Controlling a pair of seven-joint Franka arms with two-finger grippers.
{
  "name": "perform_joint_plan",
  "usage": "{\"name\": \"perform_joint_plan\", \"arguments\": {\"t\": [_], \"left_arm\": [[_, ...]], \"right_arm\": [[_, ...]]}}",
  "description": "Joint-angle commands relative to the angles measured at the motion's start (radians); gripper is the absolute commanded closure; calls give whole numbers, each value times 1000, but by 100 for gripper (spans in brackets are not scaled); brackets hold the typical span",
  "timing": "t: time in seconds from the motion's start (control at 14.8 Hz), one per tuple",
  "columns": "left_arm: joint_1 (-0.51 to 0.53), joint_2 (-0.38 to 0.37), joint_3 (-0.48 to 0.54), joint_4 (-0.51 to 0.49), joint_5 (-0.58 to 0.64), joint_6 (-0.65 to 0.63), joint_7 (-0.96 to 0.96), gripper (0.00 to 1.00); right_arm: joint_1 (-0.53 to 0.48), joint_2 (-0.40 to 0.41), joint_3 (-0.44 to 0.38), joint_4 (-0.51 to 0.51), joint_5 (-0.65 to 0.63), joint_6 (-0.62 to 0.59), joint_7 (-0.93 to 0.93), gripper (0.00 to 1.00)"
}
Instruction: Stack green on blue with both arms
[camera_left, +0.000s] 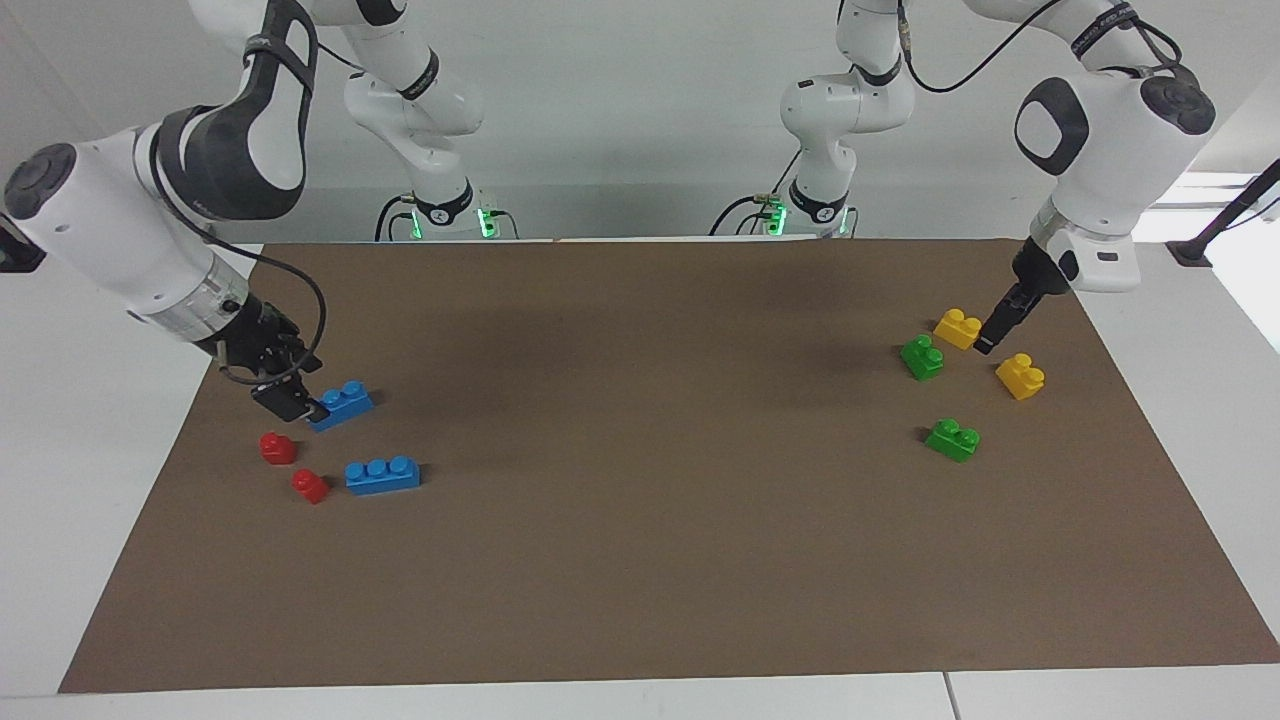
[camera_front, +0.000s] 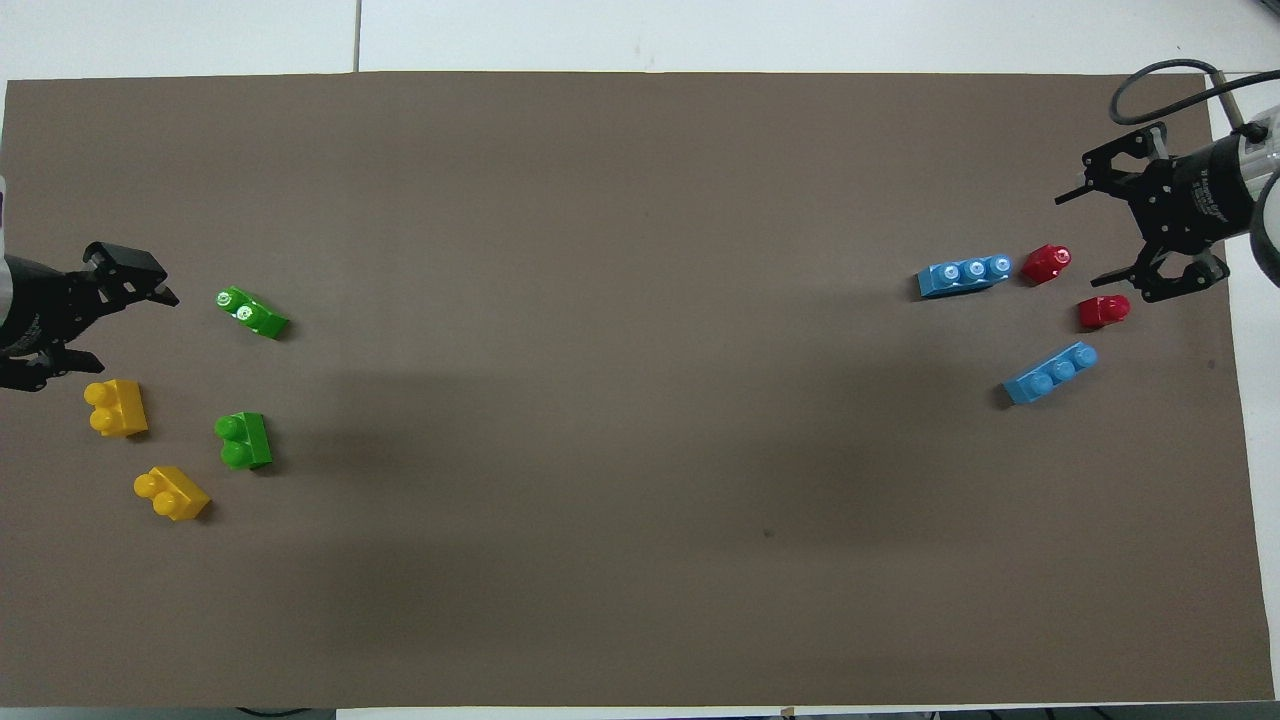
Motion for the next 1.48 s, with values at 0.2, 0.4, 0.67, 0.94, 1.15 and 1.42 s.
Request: {"name": "perform_joint_plan", "arguments": {"t": [0.2,0.4,0.67,0.94,1.15,1.42], "left_arm": [[20,88,-5,-26,-13,107,-113,0],[21,127,-5,-27,-13,124,-118,0],[46,167,-5,-44,-18,197,-171,0],[47,202,-5,-50,-52,274,-248,0],[37,259,-5,-46,-52,343,-291,0],[29,323,-5,-29,-55,405,-294,0]], "right_arm": [[-62,122,6,26,54,100,16,11],[-85,156,5,22,114,111,25,10],[-78,167,5,-6,164,149,117,10],[-64,164,6,-70,152,223,102,8],[-56,167,6,-88,151,250,68,8],[-28,163,6,-139,147,313,62,8]]}}
